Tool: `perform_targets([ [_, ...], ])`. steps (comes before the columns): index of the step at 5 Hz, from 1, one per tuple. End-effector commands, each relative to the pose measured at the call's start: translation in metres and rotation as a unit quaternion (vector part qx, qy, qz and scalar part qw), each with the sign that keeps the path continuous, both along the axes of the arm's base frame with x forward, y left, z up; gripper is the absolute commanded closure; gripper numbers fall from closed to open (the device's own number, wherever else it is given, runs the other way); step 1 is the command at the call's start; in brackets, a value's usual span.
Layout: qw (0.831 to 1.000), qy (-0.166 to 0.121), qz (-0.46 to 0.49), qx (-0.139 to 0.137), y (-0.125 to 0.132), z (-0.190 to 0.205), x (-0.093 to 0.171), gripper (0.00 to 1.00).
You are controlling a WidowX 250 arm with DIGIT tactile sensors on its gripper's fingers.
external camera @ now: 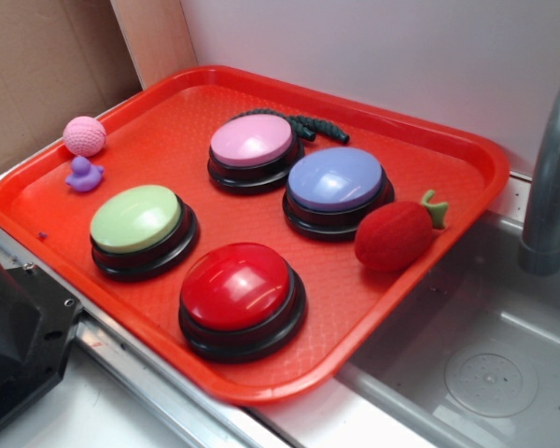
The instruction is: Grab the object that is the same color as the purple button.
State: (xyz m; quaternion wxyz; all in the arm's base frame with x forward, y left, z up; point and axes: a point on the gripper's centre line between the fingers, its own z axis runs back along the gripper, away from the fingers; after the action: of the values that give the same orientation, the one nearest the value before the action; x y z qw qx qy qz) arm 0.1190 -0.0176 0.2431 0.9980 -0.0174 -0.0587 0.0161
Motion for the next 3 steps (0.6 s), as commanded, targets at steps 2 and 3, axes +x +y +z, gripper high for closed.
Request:
perform_targets([
  [2,0.996,0.026,0.082,0.005,0.05,-0.037,0.038,0.0],
  [3,0.989,0.046,0.137,0.011,0.095,-0.061,0.059,0.0],
])
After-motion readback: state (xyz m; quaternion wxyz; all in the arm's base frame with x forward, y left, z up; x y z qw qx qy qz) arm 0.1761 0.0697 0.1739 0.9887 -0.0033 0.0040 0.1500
